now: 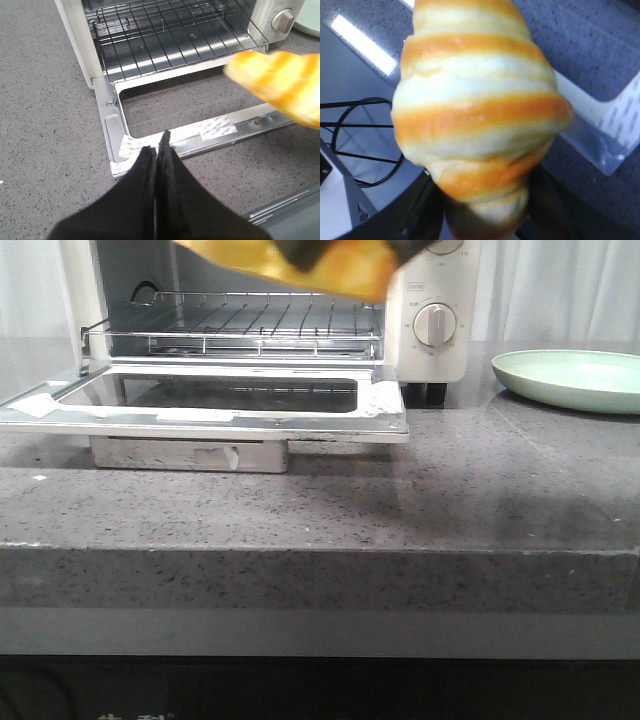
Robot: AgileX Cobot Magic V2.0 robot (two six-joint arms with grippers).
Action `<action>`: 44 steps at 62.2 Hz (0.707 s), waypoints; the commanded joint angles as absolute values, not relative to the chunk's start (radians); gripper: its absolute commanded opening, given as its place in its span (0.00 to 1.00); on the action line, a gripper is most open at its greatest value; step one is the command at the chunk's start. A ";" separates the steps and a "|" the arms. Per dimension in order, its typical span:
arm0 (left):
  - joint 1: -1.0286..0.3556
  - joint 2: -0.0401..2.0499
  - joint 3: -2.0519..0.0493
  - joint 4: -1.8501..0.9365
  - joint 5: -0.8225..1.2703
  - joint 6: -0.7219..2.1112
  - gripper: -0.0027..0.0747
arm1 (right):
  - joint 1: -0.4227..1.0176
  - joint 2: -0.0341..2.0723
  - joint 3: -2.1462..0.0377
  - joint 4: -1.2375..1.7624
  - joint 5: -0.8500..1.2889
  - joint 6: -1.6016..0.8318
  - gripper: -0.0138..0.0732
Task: Put bread in oven
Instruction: 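Carry the croissant with the right gripper into the open oven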
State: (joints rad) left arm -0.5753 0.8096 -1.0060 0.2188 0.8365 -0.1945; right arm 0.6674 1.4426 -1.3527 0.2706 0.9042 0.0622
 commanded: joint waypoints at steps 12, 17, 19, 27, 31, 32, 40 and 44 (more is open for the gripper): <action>-0.577 0.804 -1.033 0.222 0.767 -0.205 0.01 | 0.690 1.648 -1.683 -0.051 0.941 0.301 0.22; -0.577 0.804 -1.033 0.222 0.767 -0.205 0.01 | 0.690 1.711 -1.775 -0.140 0.980 0.353 0.22; -0.577 0.804 -1.033 0.222 0.767 -0.205 0.01 | 0.688 1.741 -1.808 -0.168 0.993 0.370 0.22; -0.577 0.804 -1.033 0.222 0.767 -0.205 0.01 | 0.675 1.837 -1.952 -0.253 1.050 0.399 0.22; -0.577 0.804 -1.033 0.222 0.767 -0.205 0.01 | 0.664 1.880 -2.003 -0.266 1.070 0.402 0.22; -0.577 0.804 -1.033 0.222 0.767 -0.205 0.01 | 0.660 1.888 -2.015 -0.267 1.074 0.402 0.22; -0.577 0.804 -1.033 0.222 0.767 -0.205 0.01 | 0.636 1.941 -2.073 -0.266 1.077 0.402 0.22; -0.577 0.804 -1.033 0.222 0.767 -0.205 0.01 | 0.635 1.944 -2.075 -0.266 1.057 0.402 0.22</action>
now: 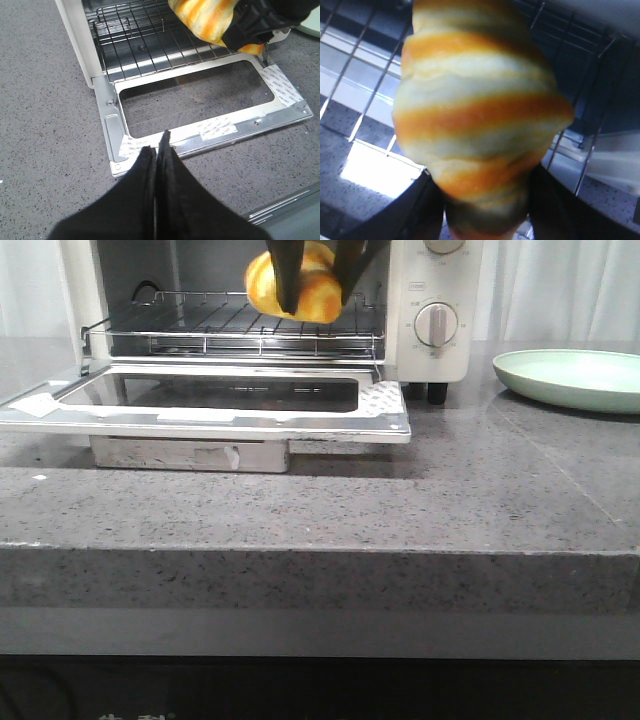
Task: Put bread in oven
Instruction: 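Carry the croissant with the right gripper into the open oven, then open the right gripper to release the croissant onto the rack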
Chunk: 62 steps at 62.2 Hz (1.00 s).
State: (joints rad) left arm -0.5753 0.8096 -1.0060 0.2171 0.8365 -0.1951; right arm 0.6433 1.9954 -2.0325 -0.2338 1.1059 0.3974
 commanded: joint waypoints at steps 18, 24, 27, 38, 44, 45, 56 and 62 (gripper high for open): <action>-0.577 0.804 -1.033 0.222 0.767 -0.205 0.01 | 0.635 1.952 -2.075 -0.279 0.992 0.402 0.24; -0.577 0.804 -1.033 0.221 0.767 -0.205 0.01 | 0.635 1.952 -2.075 -0.287 0.966 0.402 0.33; -0.577 0.804 -1.033 0.221 0.767 -0.205 0.01 | 0.635 1.952 -2.075 -0.287 0.959 0.402 0.41; -0.577 0.804 -1.033 0.221 0.769 -0.205 0.01 | 0.635 1.952 -2.075 -0.286 0.956 0.402 0.74; -0.577 0.804 -1.033 0.221 0.769 -0.205 0.01 | 0.636 1.952 -2.075 -0.280 0.971 0.403 0.80; -0.577 0.804 -1.033 0.221 0.769 -0.205 0.01 | 0.638 1.952 -2.075 -0.280 0.974 0.403 0.80; -0.577 0.804 -1.033 0.221 0.769 -0.205 0.01 | 0.641 1.946 -2.075 -0.251 1.022 0.403 0.79; -0.577 0.804 -1.033 0.221 0.769 -0.205 0.01 | 0.651 1.931 -2.073 -0.235 1.066 0.403 0.79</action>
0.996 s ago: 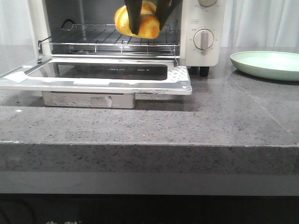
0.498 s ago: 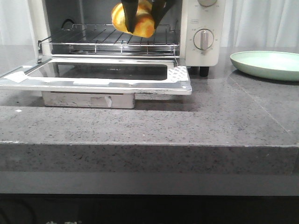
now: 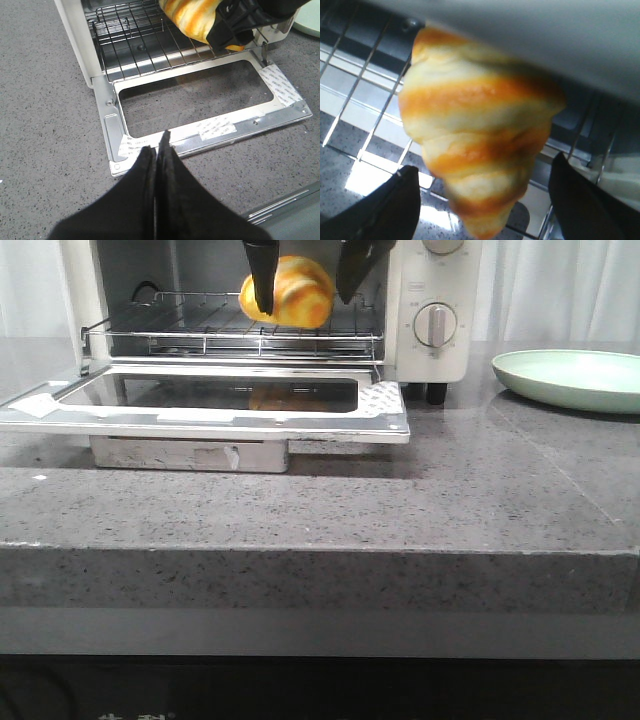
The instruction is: Put bread in oven
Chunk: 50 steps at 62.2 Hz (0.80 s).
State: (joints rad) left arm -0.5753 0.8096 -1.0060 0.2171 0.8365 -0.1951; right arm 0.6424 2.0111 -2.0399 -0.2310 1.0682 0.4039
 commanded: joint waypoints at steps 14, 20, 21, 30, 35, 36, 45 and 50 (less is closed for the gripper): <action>-0.577 0.804 -1.033 0.221 0.769 -0.205 0.01 | 0.702 1.852 -2.004 -0.269 1.121 0.370 0.79; -0.577 0.804 -1.033 0.221 0.769 -0.205 0.01 | 0.700 1.784 -1.910 -0.270 1.104 0.353 0.79; -0.577 0.804 -1.033 0.221 0.769 -0.205 0.01 | 0.697 1.773 -1.893 -0.271 1.099 0.350 0.79; -0.577 0.804 -1.033 0.221 0.769 -0.205 0.01 | 0.664 1.654 -1.731 -0.268 1.052 0.325 0.79; -0.577 0.804 -1.033 0.221 0.769 -0.205 0.01 | 0.645 1.574 -1.657 -0.257 1.024 0.308 0.79; -0.577 0.804 -1.033 0.221 0.769 -0.205 0.01 | 0.640 1.558 -1.634 -0.255 1.016 0.305 0.79; -0.577 0.804 -1.033 0.221 0.769 -0.205 0.01 | 0.588 1.383 -1.475 -0.213 0.907 0.279 0.79; -0.577 0.804 -1.033 0.221 0.769 -0.205 0.01 | 0.551 1.288 -1.381 -0.204 0.844 0.279 0.79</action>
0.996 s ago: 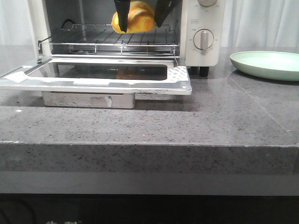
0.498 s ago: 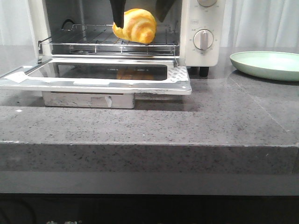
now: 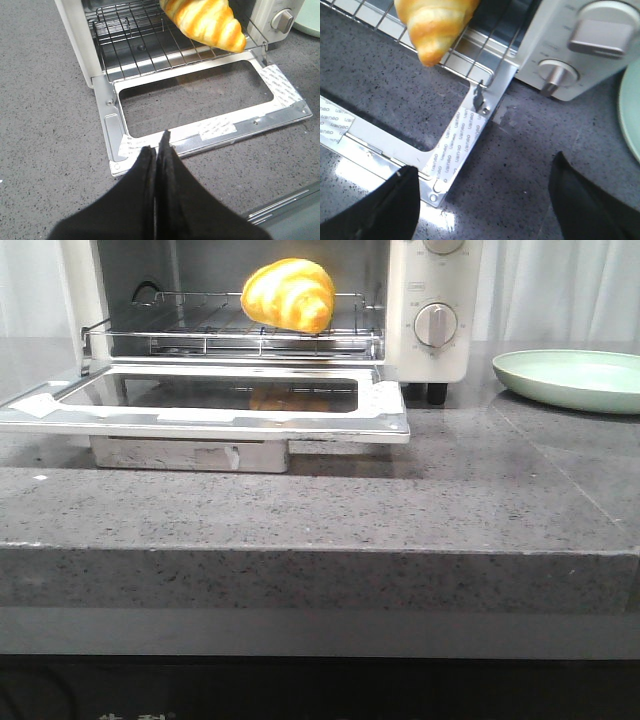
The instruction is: Put bread in oven
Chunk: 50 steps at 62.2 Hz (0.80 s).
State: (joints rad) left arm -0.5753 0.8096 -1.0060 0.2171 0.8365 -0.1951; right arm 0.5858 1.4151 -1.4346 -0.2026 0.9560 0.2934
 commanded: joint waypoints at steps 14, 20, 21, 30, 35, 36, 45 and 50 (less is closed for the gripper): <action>-0.577 0.804 -1.033 0.221 0.769 -0.205 0.01 | 0.484 1.029 -1.135 -0.198 0.756 0.272 0.79; -0.577 0.804 -1.033 0.221 0.769 -0.205 0.01 | 0.484 0.917 -1.031 -0.198 0.708 0.267 0.79; -0.577 0.804 -1.033 0.221 0.769 -0.205 0.01 | 0.484 0.896 -1.019 -0.198 0.701 0.267 0.79; -0.577 0.804 -1.033 0.221 0.769 -0.205 0.01 | 0.484 0.784 -0.922 -0.198 0.639 0.267 0.79; -0.577 0.804 -1.033 0.221 0.769 -0.205 0.01 | 0.484 0.738 -0.887 -0.199 0.618 0.265 0.79; -0.577 0.804 -1.033 0.221 0.769 -0.205 0.01 | 0.484 0.732 -0.883 -0.199 0.616 0.265 0.79; -0.577 0.804 -1.033 0.221 0.769 -0.205 0.01 | 0.484 0.714 -0.875 -0.200 0.641 0.265 0.69; -0.577 0.804 -1.033 0.221 0.769 -0.205 0.01 | 0.484 0.714 -0.875 -0.200 0.651 0.265 0.50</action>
State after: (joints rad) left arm -0.5753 0.8096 -1.0060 0.2171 0.8365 -0.1968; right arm 0.4896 0.7189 -0.8506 -0.1879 0.7107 0.2767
